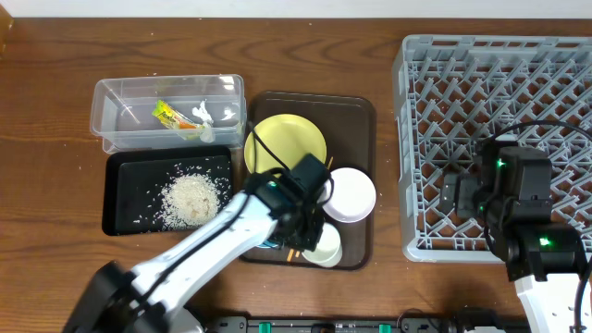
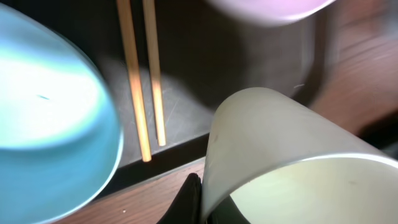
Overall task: Sort waste into correct bins and load items into the dishwasher rack
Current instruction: 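Lift the cup toward the right gripper and reach right gripper to it, then grasp the cup with right gripper and release it from left gripper, then place the white cup upside down in the rack with right gripper, then grasp the pink bowl with right gripper and lift it toward the rack, then lower the pink bowl into the rear of the rack with right gripper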
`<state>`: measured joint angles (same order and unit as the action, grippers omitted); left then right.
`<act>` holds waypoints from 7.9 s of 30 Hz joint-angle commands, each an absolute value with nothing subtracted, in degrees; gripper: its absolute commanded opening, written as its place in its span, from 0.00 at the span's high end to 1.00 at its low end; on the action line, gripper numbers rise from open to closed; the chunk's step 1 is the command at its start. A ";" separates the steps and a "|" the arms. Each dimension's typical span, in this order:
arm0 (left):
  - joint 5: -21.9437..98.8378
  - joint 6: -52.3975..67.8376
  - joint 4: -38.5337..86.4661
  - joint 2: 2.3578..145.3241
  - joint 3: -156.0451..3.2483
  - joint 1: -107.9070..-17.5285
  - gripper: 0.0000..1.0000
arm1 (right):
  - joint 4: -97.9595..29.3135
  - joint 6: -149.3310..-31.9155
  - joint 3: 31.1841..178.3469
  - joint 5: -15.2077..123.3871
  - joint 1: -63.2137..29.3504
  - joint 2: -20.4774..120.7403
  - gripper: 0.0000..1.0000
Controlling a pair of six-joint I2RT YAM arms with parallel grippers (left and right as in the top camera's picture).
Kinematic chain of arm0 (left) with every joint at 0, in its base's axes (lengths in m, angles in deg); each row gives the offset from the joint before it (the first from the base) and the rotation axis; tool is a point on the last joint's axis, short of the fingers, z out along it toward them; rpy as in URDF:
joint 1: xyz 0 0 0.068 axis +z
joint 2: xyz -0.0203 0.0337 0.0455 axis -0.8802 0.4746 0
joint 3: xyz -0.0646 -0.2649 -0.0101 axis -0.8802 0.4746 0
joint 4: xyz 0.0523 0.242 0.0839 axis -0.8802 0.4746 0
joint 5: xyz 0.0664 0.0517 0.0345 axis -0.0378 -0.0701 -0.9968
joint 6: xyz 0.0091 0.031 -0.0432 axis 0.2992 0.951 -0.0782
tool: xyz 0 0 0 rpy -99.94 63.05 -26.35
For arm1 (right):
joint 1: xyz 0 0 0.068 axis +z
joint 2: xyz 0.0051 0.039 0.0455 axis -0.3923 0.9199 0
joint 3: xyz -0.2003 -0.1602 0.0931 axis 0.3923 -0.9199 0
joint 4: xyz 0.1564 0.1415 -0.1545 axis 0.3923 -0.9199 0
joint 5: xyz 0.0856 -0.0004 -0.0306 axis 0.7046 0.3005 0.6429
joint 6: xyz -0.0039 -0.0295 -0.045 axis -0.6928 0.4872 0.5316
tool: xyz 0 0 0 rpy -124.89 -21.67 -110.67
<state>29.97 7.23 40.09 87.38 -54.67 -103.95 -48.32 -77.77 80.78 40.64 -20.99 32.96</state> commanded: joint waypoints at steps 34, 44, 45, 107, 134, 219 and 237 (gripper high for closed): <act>91.30 -4.22 6.34 96.28 -60.53 -79.95 0.94 | -26.31 -62.34 81.61 117.81 -17.66 51.10 0.01; 92.32 -4.86 6.34 96.28 -60.53 -80.02 0.94 | -19.65 -62.95 81.61 118.32 -15.89 51.50 0.09; 92.72 -4.86 6.34 96.28 -60.53 -80.02 0.94 | -19.47 -62.93 81.61 118.32 -15.89 51.50 0.09; 27.67 11.34 37.73 68.19 -60.53 -72.08 0.51 | -63.36 -80.61 104.38 47.54 -41.27 48.13 0.96; 27.67 11.36 39.01 69.17 -60.51 -72.08 0.45 | -71.14 -81.60 104.14 43.26 -47.83 69.53 0.55; 19.15 9.37 50.12 73.02 -60.51 -72.08 0.39 | -49.37 -78.38 111.68 25.25 -7.09 66.78 0.99; 19.15 9.37 50.07 73.02 -60.51 -72.08 0.38 | -24.74 -79.45 111.66 -5.04 -11.87 72.00 0.99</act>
<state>19.67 9.48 49.81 72.96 -60.16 -72.28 -26.71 -79.39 111.03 2.15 -10.10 69.44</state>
